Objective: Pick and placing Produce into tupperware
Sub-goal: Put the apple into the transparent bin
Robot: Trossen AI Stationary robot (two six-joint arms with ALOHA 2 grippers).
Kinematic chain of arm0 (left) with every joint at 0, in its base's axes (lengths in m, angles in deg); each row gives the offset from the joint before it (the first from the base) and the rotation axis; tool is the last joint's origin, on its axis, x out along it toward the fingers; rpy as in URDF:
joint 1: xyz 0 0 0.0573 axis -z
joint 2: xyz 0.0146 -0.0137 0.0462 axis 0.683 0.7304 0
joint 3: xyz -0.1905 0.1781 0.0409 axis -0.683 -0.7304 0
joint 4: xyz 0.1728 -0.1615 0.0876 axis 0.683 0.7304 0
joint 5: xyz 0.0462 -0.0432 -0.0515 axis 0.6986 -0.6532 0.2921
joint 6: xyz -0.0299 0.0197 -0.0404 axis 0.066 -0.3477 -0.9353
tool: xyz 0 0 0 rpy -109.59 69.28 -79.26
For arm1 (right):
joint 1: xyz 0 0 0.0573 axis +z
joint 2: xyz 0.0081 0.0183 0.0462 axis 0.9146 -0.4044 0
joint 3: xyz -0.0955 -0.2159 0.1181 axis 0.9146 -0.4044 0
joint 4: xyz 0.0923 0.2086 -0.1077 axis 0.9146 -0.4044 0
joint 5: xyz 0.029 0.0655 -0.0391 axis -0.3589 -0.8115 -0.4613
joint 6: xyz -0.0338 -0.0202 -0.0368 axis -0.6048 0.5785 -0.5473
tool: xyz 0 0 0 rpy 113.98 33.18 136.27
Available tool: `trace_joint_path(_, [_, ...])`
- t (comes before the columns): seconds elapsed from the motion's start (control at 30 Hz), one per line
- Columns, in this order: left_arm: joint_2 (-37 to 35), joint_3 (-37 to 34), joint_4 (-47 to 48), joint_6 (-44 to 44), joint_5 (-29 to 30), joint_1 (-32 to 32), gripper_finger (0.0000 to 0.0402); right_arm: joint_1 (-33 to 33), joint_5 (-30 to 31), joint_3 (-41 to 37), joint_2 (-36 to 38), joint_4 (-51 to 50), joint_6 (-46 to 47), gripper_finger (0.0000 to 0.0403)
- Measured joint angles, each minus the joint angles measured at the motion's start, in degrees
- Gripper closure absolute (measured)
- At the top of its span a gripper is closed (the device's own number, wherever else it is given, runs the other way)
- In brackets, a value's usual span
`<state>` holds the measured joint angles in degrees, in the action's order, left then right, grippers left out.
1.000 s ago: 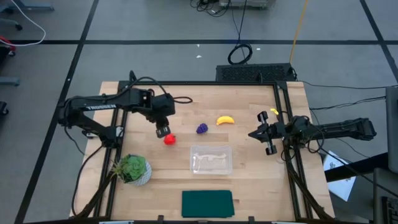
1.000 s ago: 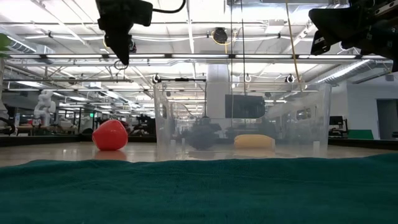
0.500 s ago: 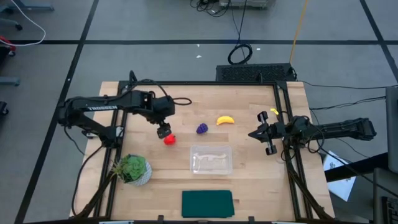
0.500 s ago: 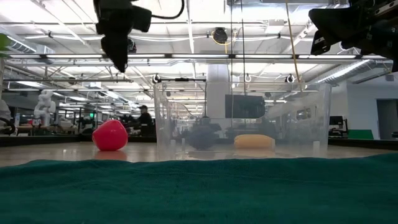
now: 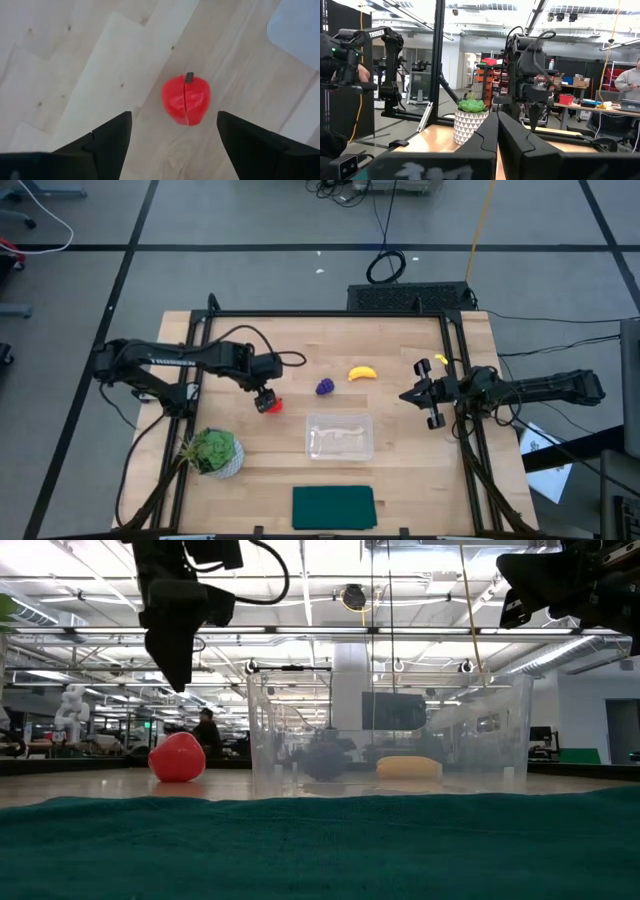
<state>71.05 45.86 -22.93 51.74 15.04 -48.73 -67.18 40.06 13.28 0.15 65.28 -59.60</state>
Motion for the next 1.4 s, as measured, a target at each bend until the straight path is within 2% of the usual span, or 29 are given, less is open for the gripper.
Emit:
trace_joint_path(0.6, [-0.02, -6.35, -5.11, -2.73, -1.49, -0.04, 0.0103, 0.02, 0.00, 0.00, -0.02, 0.00, 0.00, 0.0403])
trace_joint_path(1.4, [0.62, -6.52, -11.95, -0.96, -4.94, 1.85, 0.0103, 0.01, 0.00, -0.02, -0.15, -0.96, 1.49, 0.0403])
